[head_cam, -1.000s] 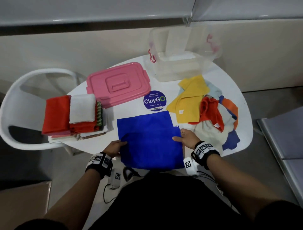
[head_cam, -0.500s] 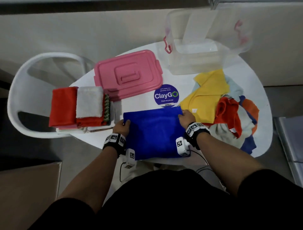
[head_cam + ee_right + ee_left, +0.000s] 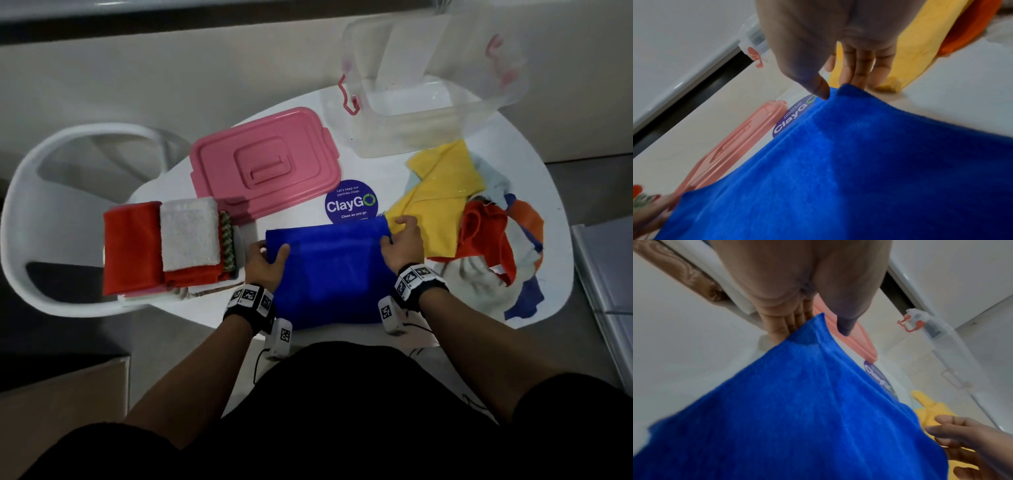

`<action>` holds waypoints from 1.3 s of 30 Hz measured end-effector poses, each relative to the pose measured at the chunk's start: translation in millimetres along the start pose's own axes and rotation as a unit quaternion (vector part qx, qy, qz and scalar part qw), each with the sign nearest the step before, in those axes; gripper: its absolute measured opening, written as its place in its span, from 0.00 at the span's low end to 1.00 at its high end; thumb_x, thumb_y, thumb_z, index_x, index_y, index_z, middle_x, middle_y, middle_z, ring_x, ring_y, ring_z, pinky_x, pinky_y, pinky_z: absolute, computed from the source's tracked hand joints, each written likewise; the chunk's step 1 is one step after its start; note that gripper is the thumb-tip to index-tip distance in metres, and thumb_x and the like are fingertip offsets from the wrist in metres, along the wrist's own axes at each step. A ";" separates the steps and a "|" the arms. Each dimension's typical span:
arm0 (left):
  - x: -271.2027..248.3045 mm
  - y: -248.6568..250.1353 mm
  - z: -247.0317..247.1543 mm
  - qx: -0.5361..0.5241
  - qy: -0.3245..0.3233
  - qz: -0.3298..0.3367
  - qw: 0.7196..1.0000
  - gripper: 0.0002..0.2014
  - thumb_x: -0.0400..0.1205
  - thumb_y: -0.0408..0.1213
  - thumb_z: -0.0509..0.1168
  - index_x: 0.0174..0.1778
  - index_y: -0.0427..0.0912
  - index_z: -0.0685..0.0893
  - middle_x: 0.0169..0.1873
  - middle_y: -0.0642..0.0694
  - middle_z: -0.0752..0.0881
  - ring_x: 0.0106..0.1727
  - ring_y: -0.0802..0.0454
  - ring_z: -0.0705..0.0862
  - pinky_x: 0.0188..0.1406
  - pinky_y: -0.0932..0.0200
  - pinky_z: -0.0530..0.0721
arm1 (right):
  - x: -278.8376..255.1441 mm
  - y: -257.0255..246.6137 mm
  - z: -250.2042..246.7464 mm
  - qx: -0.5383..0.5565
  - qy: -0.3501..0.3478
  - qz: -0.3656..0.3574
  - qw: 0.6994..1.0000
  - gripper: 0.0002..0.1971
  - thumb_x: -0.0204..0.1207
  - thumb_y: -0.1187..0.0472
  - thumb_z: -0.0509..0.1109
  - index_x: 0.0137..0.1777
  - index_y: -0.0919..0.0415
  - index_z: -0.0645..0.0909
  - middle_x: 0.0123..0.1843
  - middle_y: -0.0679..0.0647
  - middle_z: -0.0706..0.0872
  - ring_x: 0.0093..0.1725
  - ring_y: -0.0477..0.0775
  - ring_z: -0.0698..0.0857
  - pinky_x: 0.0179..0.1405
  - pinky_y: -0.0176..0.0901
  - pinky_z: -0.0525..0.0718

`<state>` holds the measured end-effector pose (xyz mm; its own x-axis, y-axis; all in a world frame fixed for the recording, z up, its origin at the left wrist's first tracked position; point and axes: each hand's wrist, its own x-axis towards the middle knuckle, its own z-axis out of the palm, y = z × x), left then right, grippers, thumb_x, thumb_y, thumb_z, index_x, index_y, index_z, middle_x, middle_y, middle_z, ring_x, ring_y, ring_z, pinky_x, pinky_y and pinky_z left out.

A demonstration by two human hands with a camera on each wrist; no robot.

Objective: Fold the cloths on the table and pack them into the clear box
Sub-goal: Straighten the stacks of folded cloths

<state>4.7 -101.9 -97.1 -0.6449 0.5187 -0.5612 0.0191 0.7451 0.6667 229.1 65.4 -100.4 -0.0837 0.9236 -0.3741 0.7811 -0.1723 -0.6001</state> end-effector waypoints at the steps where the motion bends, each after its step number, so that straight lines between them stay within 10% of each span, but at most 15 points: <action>1: -2.3 -1.3 0.7 -0.005 -0.004 -0.002 1.000 0.27 0.81 0.53 0.69 0.69 0.41 0.71 0.53 0.47 0.81 0.49 0.49 0.81 0.37 0.64 0.77 | -3.8 2.0 -4.2 -0.016 0.000 0.007 1.000 0.17 0.77 0.60 0.70 0.62 0.55 0.68 0.55 0.56 0.80 0.45 0.58 0.82 0.42 0.48 0.81; 6: -17.0 -40.4 -2.5 0.049 -0.050 -0.079 0.994 0.30 0.76 0.59 0.72 0.64 0.44 0.73 0.58 0.41 0.85 0.55 0.42 0.85 0.56 0.47 0.85 | -29.0 45.0 -21.5 -0.132 -0.131 0.092 0.978 0.17 0.74 0.43 0.70 0.54 0.54 0.75 0.50 0.52 0.82 0.48 0.57 0.80 0.48 0.46 0.76; 16: -56.2 -60.4 2.4 0.180 -0.186 -0.105 0.960 0.32 0.70 0.48 0.80 0.67 0.42 0.79 0.57 0.45 0.84 0.55 0.46 0.82 0.55 0.53 0.80 | -52.2 91.1 -35.7 -0.124 -0.196 0.026 0.972 0.22 0.65 0.53 0.81 0.53 0.53 0.74 0.50 0.50 0.84 0.50 0.54 0.84 0.48 0.46 0.83; 22: -81.3 -90.8 15.2 0.179 -0.233 -0.159 0.943 0.32 0.65 0.43 0.83 0.65 0.43 0.84 0.55 0.46 0.87 0.54 0.48 0.84 0.48 0.57 0.81 | -55.5 101.7 -37.2 -0.265 -0.188 0.003 0.946 0.23 0.71 0.34 0.72 0.48 0.54 0.78 0.46 0.52 0.85 0.44 0.57 0.82 0.41 0.46 0.80; 27: -94.5 -85.2 23.6 0.207 -0.204 -0.088 0.953 0.25 0.76 0.41 0.76 0.67 0.40 0.80 0.59 0.43 0.86 0.58 0.44 0.84 0.63 0.50 0.82 | -55.3 106.5 -47.2 -0.282 -0.217 -0.009 0.934 0.23 0.76 0.34 0.68 0.41 0.55 0.78 0.42 0.52 0.83 0.44 0.58 0.82 0.42 0.46 0.79; 34: -93.7 -56.1 12.2 0.305 -0.183 -0.062 0.933 0.09 0.79 0.40 0.68 0.52 0.41 0.80 0.46 0.43 0.88 0.45 0.47 0.87 0.47 0.52 0.87 | -59.2 106.2 -54.7 -0.261 -0.203 0.054 0.942 0.29 0.71 0.29 0.68 0.40 0.58 0.80 0.40 0.54 0.86 0.40 0.57 0.85 0.36 0.44 0.79; 37: -103.5 -55.1 13.4 0.340 -0.034 0.063 0.938 0.12 0.79 0.44 0.67 0.49 0.46 0.69 0.36 0.48 0.82 0.40 0.42 0.85 0.36 0.53 0.78 | -61.0 107.1 -55.2 -0.161 -0.172 0.141 0.962 0.27 0.67 0.32 0.73 0.39 0.60 0.83 0.33 0.53 0.90 0.28 0.56 0.89 0.30 0.43 0.84; 39: -112.0 -52.2 21.6 0.316 -0.044 0.197 0.927 0.13 0.79 0.47 0.66 0.45 0.49 0.68 0.33 0.51 0.80 0.34 0.44 0.82 0.32 0.55 0.75 | -62.1 105.2 -56.3 -0.110 -0.175 0.161 0.965 0.22 0.69 0.39 0.77 0.42 0.60 0.83 0.33 0.54 0.91 0.27 0.55 0.90 0.32 0.44 0.88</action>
<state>92.4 -189.9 -79.7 -0.4278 0.8143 -0.3923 0.7021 0.5727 0.4231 351.2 9.3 -100.5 0.0109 0.6560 -0.7547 0.9107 -0.3182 -0.2633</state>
